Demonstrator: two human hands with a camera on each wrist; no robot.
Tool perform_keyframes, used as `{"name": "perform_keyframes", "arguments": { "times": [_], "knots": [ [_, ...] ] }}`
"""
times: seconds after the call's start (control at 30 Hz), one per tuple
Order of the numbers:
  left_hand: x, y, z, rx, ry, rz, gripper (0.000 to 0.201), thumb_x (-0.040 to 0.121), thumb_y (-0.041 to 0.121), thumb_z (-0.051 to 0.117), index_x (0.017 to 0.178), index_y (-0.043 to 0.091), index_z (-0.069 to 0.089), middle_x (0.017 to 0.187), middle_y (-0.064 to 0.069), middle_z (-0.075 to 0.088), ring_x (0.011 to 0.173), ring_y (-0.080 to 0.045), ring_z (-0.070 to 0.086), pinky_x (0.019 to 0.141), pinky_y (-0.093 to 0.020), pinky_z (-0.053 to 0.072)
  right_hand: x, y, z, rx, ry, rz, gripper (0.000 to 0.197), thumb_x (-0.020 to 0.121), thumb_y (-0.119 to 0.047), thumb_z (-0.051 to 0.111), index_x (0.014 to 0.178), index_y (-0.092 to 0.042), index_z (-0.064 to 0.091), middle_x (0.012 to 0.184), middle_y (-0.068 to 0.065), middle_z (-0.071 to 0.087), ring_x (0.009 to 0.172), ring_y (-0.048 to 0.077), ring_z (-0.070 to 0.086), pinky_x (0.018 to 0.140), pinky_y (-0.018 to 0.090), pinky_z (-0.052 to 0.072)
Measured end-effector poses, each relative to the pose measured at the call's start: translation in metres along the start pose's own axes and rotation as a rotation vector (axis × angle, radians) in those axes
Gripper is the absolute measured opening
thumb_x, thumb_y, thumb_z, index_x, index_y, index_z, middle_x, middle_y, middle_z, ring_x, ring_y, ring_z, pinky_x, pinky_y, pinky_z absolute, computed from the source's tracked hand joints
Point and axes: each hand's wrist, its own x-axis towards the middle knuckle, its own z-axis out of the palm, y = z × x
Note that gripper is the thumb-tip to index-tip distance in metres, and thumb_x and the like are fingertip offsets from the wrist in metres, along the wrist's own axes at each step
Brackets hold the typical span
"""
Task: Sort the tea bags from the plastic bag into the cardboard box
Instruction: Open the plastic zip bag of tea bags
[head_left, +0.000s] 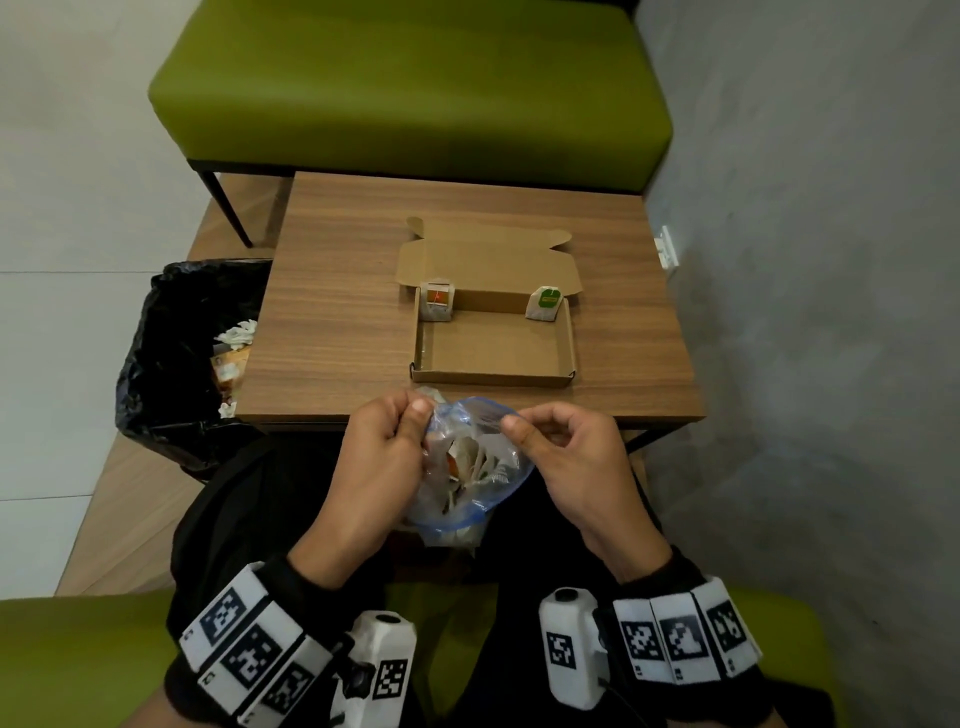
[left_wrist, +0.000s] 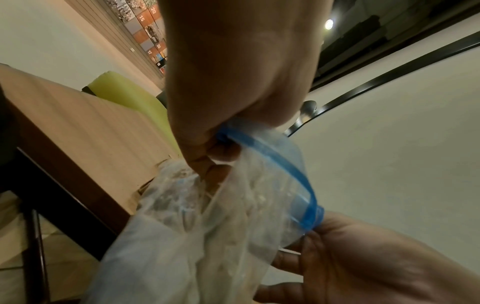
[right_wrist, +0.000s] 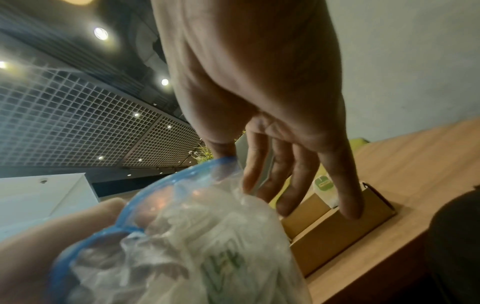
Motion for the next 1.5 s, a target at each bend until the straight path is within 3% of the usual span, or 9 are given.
{"name": "perform_keyframes", "arguments": {
  "times": [0.13,0.33,0.5,0.6,0.73,0.97,1.1,1.37,1.5],
  "knots": [
    [0.002,-0.001,-0.001,0.029,0.013,-0.017,0.034,0.104,0.018,0.044,0.073,0.013,0.059,0.059,0.001,0.061,0.057,-0.01,0.058,0.058,-0.034,0.048,-0.001,-0.005,-0.002,0.141,-0.121,0.154,0.022,0.098,-0.014,0.058,0.085,-0.006,0.072,0.076,0.008,0.076,0.071,0.009,0.071,0.065,0.014,0.05],
    [0.007,-0.016,-0.007,0.307,-0.076,-0.016,0.028,0.101,0.023,0.05,0.077,0.017,0.065,0.071,-0.005,0.068,0.07,-0.025,0.065,0.065,-0.042,0.053,-0.001,-0.015,-0.002,0.636,-0.17,0.441,0.024,0.104,-0.011,0.045,0.095,-0.001,0.065,0.07,0.007,0.072,0.066,0.013,0.071,0.059,0.026,0.057],
    [0.002,-0.004,-0.016,0.363,-0.06,0.177,0.019,0.1,0.02,0.051,0.107,0.028,0.066,0.103,0.017,0.062,0.096,0.005,0.057,0.079,-0.009,0.042,-0.006,-0.011,0.002,0.43,-0.194,0.356,0.027,0.104,-0.016,0.046,0.094,-0.003,0.067,0.07,0.007,0.072,0.066,0.01,0.069,0.063,0.02,0.053],
    [-0.001,0.002,-0.015,0.413,-0.217,0.239,0.023,0.1,0.031,0.049,0.112,0.026,0.068,0.104,0.017,0.065,0.101,0.003,0.058,0.088,-0.02,0.046,-0.008,-0.012,0.003,0.371,-0.259,0.308,0.028,0.105,-0.017,0.045,0.095,-0.002,0.067,0.072,0.007,0.072,0.07,0.012,0.069,0.065,0.021,0.053],
    [-0.003,-0.001,-0.017,0.505,-0.281,0.222,0.017,0.098,0.032,0.053,0.092,0.028,0.069,0.088,0.012,0.066,0.085,-0.003,0.061,0.079,-0.035,0.052,-0.011,-0.011,0.006,0.337,-0.31,0.278,0.03,0.103,-0.019,0.048,0.099,0.004,0.067,0.073,0.009,0.07,0.07,0.012,0.068,0.066,0.021,0.053],
    [-0.011,-0.016,-0.015,0.472,-0.024,0.185,0.027,0.097,0.035,0.055,0.071,0.027,0.059,0.067,0.006,0.063,0.063,-0.007,0.059,0.059,-0.031,0.049,-0.017,0.002,0.003,0.066,-0.186,0.078,0.015,0.087,-0.019,0.073,0.093,-0.006,0.074,0.085,0.006,0.076,0.076,0.009,0.072,0.067,0.019,0.054],
    [-0.013,-0.017,-0.012,0.403,0.007,0.152,0.029,0.096,0.037,0.055,0.069,0.026,0.058,0.061,0.006,0.06,0.058,-0.006,0.057,0.057,-0.027,0.045,-0.017,0.005,0.001,0.006,-0.239,0.064,0.015,0.093,-0.018,0.066,0.089,-0.007,0.075,0.082,0.006,0.077,0.075,0.013,0.073,0.065,0.02,0.054],
    [-0.005,-0.017,-0.019,0.467,-0.103,0.151,0.025,0.097,0.036,0.054,0.076,0.027,0.064,0.073,0.006,0.065,0.071,-0.007,0.061,0.068,-0.035,0.052,-0.01,-0.005,-0.007,0.301,-0.276,0.4,0.039,0.101,-0.032,0.051,0.077,-0.008,0.071,0.081,0.008,0.073,0.077,0.017,0.071,0.066,0.025,0.053],
    [-0.005,-0.011,-0.019,0.536,-0.189,0.284,0.023,0.098,0.04,0.048,0.112,0.031,0.065,0.107,0.021,0.056,0.105,0.002,0.053,0.089,-0.021,0.043,-0.005,-0.005,-0.004,0.244,-0.283,0.405,0.039,0.1,-0.037,0.052,0.076,-0.01,0.069,0.083,0.013,0.07,0.078,0.022,0.069,0.073,0.033,0.052]
  ]
}}
